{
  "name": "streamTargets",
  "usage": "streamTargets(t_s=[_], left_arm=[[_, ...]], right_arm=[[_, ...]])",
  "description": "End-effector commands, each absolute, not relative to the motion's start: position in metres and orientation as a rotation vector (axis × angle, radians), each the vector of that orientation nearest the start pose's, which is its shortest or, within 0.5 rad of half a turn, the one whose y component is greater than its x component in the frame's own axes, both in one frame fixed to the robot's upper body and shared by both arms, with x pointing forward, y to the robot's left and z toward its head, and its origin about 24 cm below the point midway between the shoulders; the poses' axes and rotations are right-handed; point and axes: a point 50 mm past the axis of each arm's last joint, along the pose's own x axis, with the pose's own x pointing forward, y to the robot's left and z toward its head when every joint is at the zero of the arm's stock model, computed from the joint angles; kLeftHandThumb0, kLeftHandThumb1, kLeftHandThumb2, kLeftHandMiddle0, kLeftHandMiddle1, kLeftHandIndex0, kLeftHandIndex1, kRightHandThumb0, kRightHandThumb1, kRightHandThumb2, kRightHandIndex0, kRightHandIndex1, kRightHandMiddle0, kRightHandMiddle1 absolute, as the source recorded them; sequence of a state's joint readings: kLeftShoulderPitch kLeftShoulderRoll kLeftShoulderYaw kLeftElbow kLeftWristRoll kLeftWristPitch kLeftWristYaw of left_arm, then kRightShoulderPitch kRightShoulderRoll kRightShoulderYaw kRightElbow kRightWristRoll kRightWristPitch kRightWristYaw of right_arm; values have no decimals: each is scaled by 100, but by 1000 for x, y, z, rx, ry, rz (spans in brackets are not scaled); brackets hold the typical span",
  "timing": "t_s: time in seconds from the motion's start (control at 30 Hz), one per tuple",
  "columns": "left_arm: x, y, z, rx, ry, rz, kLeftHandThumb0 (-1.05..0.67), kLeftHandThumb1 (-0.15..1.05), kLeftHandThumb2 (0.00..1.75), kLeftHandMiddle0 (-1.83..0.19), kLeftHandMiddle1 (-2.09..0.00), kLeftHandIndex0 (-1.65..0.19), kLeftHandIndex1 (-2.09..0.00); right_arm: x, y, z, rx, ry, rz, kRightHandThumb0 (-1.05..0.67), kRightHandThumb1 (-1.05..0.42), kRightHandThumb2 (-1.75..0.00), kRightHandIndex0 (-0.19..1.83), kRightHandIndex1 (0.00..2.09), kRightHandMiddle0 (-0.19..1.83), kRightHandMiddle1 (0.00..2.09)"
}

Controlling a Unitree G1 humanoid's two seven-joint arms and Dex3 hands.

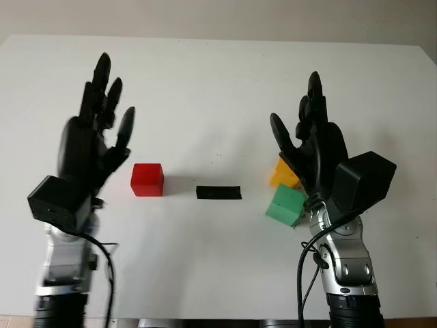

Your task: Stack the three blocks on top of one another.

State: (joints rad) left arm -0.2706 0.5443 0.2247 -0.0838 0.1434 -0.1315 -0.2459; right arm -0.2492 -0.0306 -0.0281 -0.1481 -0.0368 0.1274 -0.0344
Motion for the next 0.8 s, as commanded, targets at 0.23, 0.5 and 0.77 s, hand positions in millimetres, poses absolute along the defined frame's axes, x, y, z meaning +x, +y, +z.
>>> streamTargets(t_s=[0.23, 0.5, 0.77], left_arm=[[280, 253, 229, 1145, -340, -164, -77, 90, 3, -11, -6, -41, -14], [286, 238, 205, 1264, -262, -276, -87, 92, 6, -4, -4, -39, -8], [285, 227, 186, 1359, -218, -297, -91, 94, 6, 1, -4, -34, -5]], right_arm=[[289, -146, 131, -77, -286, -15, -47, -105, -36, -15, 6, -12, 6], [288, -148, 134, -67, -295, -17, -45, -105, -36, -15, 6, -12, 6], [287, -149, 133, -59, -298, -16, -45, -105, -35, -16, 5, -13, 5]])
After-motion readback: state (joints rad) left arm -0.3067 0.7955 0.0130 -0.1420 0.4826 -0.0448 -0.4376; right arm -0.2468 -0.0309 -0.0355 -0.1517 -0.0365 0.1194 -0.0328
